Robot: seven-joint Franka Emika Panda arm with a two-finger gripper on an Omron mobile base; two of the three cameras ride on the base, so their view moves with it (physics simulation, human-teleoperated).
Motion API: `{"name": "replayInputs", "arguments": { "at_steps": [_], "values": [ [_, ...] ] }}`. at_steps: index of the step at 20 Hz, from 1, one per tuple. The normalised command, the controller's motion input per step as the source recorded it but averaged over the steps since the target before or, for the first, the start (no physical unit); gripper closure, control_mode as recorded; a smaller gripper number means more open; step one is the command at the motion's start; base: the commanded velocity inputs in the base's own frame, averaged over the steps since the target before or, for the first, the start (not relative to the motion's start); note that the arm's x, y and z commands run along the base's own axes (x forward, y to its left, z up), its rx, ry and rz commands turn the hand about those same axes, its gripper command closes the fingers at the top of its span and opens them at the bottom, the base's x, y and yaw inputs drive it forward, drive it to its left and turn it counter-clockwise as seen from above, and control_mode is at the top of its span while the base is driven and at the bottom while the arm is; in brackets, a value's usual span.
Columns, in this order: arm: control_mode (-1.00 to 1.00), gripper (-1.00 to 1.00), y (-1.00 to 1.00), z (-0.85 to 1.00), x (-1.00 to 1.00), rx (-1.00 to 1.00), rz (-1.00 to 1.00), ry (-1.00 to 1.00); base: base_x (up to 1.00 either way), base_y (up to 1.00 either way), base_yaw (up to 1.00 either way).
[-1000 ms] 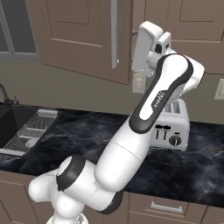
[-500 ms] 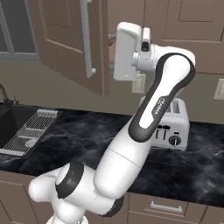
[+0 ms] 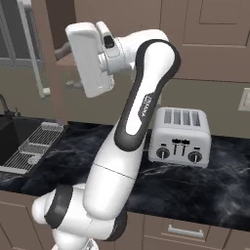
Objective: The dining table condiment station is running low on mustard. Refill the condiment station by opening the cabinet and taking the mustard from the cabinet and placing it on the dining table.
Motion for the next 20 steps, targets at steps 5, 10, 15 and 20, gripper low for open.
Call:
{"name": "replayInputs", "arguments": {
  "at_steps": [5, 10, 15, 20],
  "values": [
    [-1.00, -1.00, 1.00, -0.13, -0.80, -0.28, 0.15, -0.06, 0.00, 0.00, 0.00],
    [-1.00, -1.00, 1.00, -0.02, -0.45, -0.22, -0.02, -0.18, 0.00, 0.00, 0.00],
    [-1.00, -1.00, 1.00, 0.00, -0.38, -0.13, -0.26, -0.44, 0.00, 0.00, 0.00],
    [-1.00, -1.00, 1.00, 0.00, -0.11, -0.10, -0.39, -0.42, 0.00, 0.00, 0.00]
  ]
}}
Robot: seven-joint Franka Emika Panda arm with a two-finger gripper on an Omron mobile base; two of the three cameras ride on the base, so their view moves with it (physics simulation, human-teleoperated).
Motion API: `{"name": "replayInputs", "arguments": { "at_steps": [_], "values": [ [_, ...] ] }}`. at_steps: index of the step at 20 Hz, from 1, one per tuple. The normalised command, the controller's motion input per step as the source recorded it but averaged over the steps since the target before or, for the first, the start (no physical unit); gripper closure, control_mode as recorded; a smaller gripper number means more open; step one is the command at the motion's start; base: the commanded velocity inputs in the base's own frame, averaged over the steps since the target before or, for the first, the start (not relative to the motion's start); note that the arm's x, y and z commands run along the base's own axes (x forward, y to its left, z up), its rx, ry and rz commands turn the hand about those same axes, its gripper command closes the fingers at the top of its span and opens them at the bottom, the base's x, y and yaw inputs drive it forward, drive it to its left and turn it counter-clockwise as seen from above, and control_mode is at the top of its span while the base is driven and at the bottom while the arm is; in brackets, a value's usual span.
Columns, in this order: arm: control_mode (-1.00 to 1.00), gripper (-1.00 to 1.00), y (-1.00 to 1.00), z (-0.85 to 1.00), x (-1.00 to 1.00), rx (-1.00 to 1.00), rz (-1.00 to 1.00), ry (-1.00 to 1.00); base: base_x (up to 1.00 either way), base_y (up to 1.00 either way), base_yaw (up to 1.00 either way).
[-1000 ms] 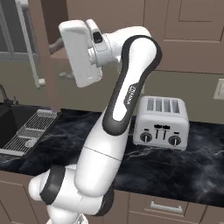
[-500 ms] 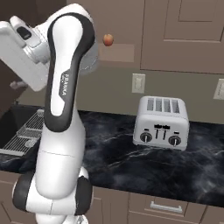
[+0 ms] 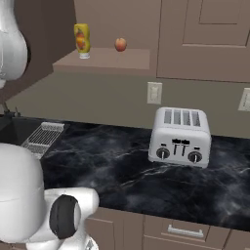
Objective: The dining table condiment station is running low on mustard. Refill the condiment station by opening the cabinet and taking the mustard from the cabinet and placing it on the dining table.
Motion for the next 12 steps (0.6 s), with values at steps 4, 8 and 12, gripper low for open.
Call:
{"name": "replayInputs", "arguments": {
  "at_steps": [4, 8, 12],
  "values": [
    [-1.00, -1.00, 0.90, -0.08, 0.00, -0.05, -0.31, -0.33, 0.00, 0.00, 0.00],
    [-1.00, -1.00, -0.28, -0.20, 0.00, 0.05, -0.10, -0.23, 0.00, 0.00, 0.00],
    [-1.00, -1.00, -1.00, -0.02, -0.02, 0.39, 0.00, -0.21, 0.00, 0.00, 0.00]
  ]
}}
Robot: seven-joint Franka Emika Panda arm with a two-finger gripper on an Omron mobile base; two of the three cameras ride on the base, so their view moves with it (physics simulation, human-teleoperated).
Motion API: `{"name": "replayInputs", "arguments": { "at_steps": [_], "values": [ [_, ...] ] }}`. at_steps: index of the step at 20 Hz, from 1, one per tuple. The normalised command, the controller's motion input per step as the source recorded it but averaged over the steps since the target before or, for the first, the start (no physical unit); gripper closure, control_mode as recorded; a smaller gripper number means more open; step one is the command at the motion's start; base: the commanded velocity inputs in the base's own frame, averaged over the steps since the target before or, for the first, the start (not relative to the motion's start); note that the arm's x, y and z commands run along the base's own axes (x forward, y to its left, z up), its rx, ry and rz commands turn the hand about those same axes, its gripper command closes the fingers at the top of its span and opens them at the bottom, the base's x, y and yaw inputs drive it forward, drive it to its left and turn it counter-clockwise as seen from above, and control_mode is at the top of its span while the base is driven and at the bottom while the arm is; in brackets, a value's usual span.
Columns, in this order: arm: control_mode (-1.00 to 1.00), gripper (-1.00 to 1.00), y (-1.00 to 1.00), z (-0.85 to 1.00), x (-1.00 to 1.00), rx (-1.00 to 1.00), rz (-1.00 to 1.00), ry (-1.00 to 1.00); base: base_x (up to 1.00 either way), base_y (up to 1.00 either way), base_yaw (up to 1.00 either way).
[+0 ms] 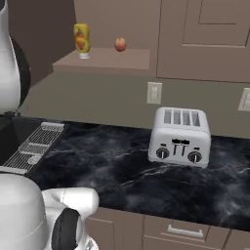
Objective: The dining table condiment station is running low on mustard. Refill the condiment station by opening the cabinet and taking the mustard from the cabinet and placing it on the dining table.
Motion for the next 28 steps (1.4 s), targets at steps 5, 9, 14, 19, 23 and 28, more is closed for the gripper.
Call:
{"name": "replayInputs", "arguments": {
  "at_steps": [5, 9, 14, 19, 23, 28],
  "values": [
    [-1.00, -1.00, -1.00, 0.00, 0.00, 0.51, 0.00, -0.20, 0.00, 0.00, 0.00],
    [-1.00, -1.00, -1.00, -0.13, 0.06, 0.46, -0.03, -0.14, 0.00, 0.00, 0.00],
    [-1.00, -1.00, -0.81, -0.48, 0.82, 0.26, -0.18, 0.00, 0.00, 0.00, 0.00],
    [-1.00, -1.00, -0.04, -0.35, 1.00, 0.01, -0.27, 0.07, 0.00, 0.00, 0.00],
    [-1.00, -1.00, 0.00, 0.04, 0.85, 0.07, -0.20, 0.16, 0.00, 0.00, 0.00],
    [-1.00, -1.00, 0.00, 0.29, 0.29, 0.20, -0.08, 0.25, 0.00, 0.00, 0.00]
  ]
}}
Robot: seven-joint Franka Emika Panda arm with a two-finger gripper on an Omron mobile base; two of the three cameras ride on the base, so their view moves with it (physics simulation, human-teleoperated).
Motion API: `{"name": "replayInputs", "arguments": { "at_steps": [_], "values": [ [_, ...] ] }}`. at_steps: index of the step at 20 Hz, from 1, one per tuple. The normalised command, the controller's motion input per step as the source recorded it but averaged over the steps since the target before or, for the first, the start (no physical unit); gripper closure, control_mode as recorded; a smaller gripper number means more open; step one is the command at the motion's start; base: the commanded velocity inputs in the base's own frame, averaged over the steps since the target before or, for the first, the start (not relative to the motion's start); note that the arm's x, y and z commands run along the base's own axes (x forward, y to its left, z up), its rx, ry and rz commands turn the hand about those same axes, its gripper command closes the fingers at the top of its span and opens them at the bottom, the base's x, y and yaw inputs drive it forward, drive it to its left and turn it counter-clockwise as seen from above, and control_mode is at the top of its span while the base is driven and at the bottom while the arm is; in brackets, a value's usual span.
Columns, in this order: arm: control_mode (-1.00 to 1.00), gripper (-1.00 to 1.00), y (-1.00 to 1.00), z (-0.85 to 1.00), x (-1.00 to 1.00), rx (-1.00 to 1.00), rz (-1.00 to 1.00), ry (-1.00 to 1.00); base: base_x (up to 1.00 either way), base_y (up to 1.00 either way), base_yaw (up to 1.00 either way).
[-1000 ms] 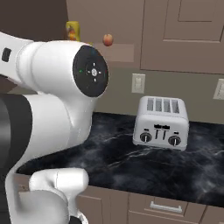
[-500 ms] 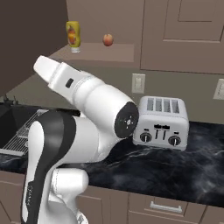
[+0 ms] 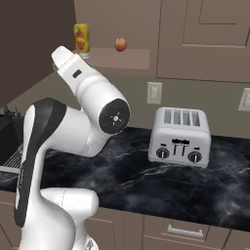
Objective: The dining table condiment station is running low on mustard. Refill the condiment station by opening the cabinet and taking the mustard from the cabinet and placing it on the dining table.
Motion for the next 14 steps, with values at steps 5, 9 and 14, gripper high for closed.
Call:
{"name": "replayInputs", "arguments": {
  "at_steps": [5, 9, 14],
  "values": [
    [-1.00, -1.00, 0.00, 0.04, 0.25, 0.29, -0.01, 0.43, 0.00, 0.00, 0.00],
    [-1.00, -1.00, 0.00, -0.05, 0.43, 0.35, -0.04, 0.45, 0.00, 0.00, 0.00],
    [-1.00, -1.00, 0.00, -0.21, 0.48, 0.48, -0.08, 0.39, 0.00, 0.00, 0.00]
  ]
}}
